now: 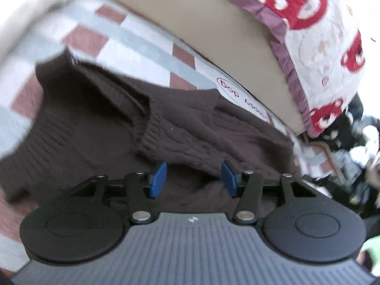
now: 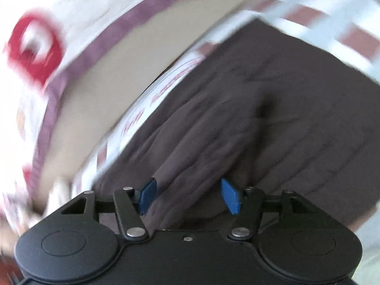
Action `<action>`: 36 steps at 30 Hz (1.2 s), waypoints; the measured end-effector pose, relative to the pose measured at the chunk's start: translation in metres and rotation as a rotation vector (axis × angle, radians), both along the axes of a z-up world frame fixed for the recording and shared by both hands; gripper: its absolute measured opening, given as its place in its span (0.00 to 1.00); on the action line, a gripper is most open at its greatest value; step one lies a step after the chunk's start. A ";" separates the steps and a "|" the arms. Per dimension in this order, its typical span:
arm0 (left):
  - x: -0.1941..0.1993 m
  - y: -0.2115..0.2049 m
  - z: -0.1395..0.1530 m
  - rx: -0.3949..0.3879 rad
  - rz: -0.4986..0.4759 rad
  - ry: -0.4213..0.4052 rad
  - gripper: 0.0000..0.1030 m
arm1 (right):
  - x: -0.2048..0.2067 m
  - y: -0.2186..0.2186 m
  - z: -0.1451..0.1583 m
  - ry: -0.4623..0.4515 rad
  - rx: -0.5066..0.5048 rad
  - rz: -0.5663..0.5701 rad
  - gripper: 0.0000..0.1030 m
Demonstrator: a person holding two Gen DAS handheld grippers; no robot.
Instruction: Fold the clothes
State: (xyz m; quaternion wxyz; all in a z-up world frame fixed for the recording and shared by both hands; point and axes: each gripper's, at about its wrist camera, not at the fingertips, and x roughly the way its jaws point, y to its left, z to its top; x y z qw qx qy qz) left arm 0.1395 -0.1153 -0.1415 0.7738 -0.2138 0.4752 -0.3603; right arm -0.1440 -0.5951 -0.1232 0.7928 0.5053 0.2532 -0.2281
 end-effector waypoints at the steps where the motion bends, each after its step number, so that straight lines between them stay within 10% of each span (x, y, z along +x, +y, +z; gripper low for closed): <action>1: 0.003 -0.003 -0.003 -0.003 0.012 0.016 0.51 | -0.004 -0.006 -0.004 -0.020 0.025 -0.051 0.64; 5: 0.020 -0.020 -0.016 0.008 0.057 0.063 0.54 | 0.013 -0.028 -0.015 -0.007 -0.036 -0.098 0.63; 7: 0.031 -0.029 -0.021 0.003 0.082 0.084 0.54 | 0.026 -0.029 -0.015 0.005 -0.115 -0.089 0.20; 10: 0.048 -0.044 -0.020 -0.002 0.103 0.066 0.48 | 0.026 -0.015 0.008 -0.024 -0.263 -0.054 0.19; 11: 0.053 -0.050 -0.017 0.011 0.108 0.045 0.10 | 0.024 -0.007 0.021 -0.046 -0.324 -0.043 0.19; 12: 0.059 -0.055 -0.011 0.043 0.116 0.019 0.00 | 0.022 0.000 0.034 -0.067 -0.384 -0.032 0.19; 18: 0.076 -0.056 0.060 0.126 0.226 -0.315 0.00 | -0.027 0.045 0.105 -0.098 -0.609 0.020 0.17; 24: 0.058 -0.054 0.036 0.169 0.155 -0.128 0.01 | -0.035 0.040 0.053 0.231 -0.369 -0.043 0.17; 31: -0.009 -0.074 0.022 0.246 -0.091 -0.160 0.08 | -0.033 0.014 0.048 0.361 -0.214 0.031 0.31; 36: -0.020 -0.076 0.015 0.209 -0.148 -0.077 0.28 | -0.039 -0.004 0.080 0.282 -0.245 0.037 0.37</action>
